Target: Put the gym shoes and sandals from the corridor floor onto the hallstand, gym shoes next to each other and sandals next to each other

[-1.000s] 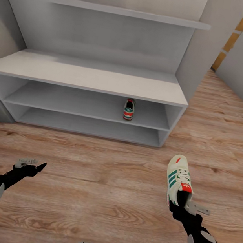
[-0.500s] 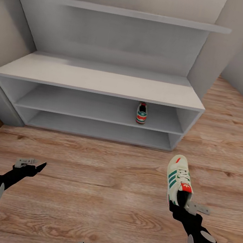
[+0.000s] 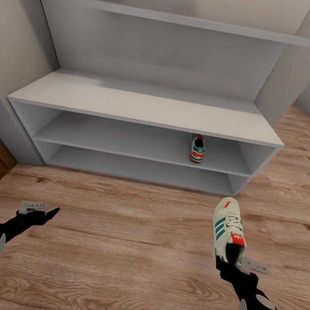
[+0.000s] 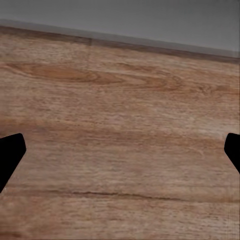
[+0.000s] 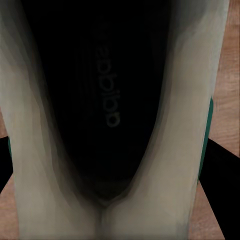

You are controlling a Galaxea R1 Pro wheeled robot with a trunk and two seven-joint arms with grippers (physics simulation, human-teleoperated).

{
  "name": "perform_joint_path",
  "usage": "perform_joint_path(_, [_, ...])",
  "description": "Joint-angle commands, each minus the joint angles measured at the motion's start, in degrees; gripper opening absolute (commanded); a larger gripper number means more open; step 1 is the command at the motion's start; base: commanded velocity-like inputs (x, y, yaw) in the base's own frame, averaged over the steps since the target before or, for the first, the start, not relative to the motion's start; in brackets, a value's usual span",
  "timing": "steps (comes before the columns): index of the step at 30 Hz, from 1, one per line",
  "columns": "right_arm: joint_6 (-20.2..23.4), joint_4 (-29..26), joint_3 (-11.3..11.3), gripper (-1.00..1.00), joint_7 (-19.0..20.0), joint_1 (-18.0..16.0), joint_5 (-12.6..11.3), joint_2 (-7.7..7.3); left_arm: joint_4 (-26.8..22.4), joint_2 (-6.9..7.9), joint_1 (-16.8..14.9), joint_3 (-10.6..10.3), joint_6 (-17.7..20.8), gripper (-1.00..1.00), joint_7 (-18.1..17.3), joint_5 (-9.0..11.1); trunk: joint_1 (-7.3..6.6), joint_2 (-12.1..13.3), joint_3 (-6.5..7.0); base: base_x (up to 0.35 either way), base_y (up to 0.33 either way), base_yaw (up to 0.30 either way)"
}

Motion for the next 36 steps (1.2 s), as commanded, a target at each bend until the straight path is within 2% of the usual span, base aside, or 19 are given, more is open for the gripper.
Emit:
perform_joint_path(1, [0.3,-0.1,0.0,-1.0,0.0,0.0,0.0,-0.01,0.0,-0.05,-0.1,0.2,0.4,1.0,-0.4,-0.2,0.0,0.0,-0.04,0.084,0.324,0.0])
perform_joint_path(10, [0.3,-0.1,0.0,-1.0,0.0,0.0,0.0,-0.01,0.0,-0.02,-0.1,0.2,0.4,1.0,-0.4,-0.2,0.0,0.0,-0.04,0.04,0.271,0.0])
perform_joint_path(27, [0.4,0.2,1.0,-1.0,0.0,0.0,0.4,0.08,0.2,-0.05,-0.1,0.2,0.4,1.0,-0.4,-0.2,0.0,0.0,-0.04,0.0,0.012,0.0])
perform_joint_path(28, [0.4,0.2,1.4,-1.0,0.0,0.0,0.4,0.08,0.2,-0.05,-0.1,0.2,0.4,1.0,-0.4,-0.3,0.0,0.0,-0.04,0.0,0.0,0.0])
perform_joint_path(31, [0.4,0.2,5.2,-1.0,0.0,0.0,0.5,0.08,0.2,-0.05,-0.1,0.2,0.4,1.0,-0.4,-0.3,0.0,0.0,-0.04,0.0,0.0,0.0])
perform_joint_path(36, [0.5,0.1,9.8,-1.0,-0.1,0.0,0.6,0.08,0.2,-0.05,-0.1,0.2,0.4,1.0,-0.4,-0.3,0.0,0.0,-0.04,0.0,0.001,0.0])
